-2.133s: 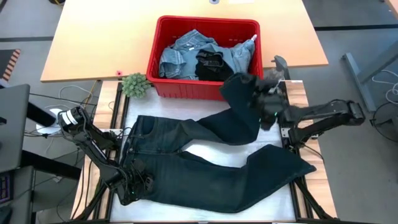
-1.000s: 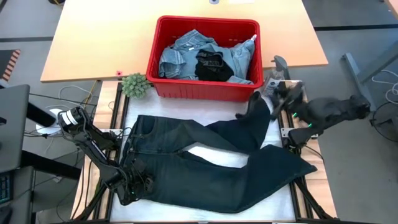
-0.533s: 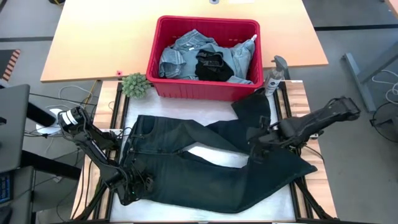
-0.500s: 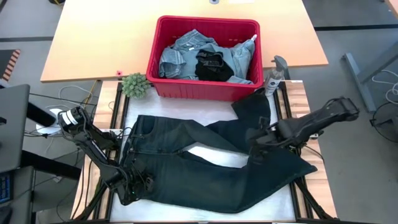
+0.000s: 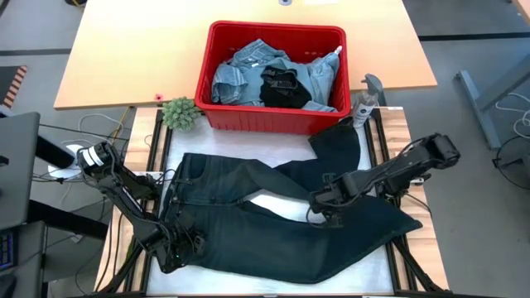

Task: Fold Laundry from Bin
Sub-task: Fold the black pants

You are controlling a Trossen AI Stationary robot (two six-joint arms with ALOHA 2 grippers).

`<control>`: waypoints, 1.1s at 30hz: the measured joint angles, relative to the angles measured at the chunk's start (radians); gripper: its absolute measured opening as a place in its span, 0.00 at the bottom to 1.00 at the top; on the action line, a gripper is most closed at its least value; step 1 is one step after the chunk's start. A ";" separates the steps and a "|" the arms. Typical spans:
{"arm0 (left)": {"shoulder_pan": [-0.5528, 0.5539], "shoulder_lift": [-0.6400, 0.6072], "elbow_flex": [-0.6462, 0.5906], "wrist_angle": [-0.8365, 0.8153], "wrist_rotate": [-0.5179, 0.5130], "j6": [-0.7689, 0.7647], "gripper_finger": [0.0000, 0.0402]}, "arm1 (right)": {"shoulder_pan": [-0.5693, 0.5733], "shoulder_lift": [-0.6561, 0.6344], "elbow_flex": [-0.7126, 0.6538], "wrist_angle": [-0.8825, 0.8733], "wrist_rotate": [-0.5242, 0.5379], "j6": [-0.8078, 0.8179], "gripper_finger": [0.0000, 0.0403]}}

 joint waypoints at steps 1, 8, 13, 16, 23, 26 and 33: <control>0.000 0.000 0.000 0.000 -0.001 0.000 0.26 | 0.000 0.015 0.000 -0.001 0.000 -0.013 0.39; 0.000 0.000 0.000 0.001 -0.004 0.002 0.26 | -0.036 0.100 0.000 0.003 -0.016 -0.050 0.37; 0.000 0.000 0.000 0.002 -0.004 0.003 0.26 | -0.070 0.160 0.000 0.029 -0.016 -0.052 0.33; 0.000 0.000 0.000 0.002 -0.004 0.003 0.26 | -0.092 0.189 0.000 0.014 -0.020 -0.052 0.23; 0.000 0.000 0.000 0.003 -0.004 0.004 0.26 | -0.098 0.149 0.038 -0.083 -0.084 0.010 0.06; 0.000 0.000 0.000 0.003 -0.008 0.004 0.26 | -0.095 0.111 0.135 -0.252 -0.138 0.027 0.06; 0.000 0.000 0.000 0.003 -0.015 0.004 0.26 | -0.165 0.084 0.438 -0.526 -0.399 0.004 0.06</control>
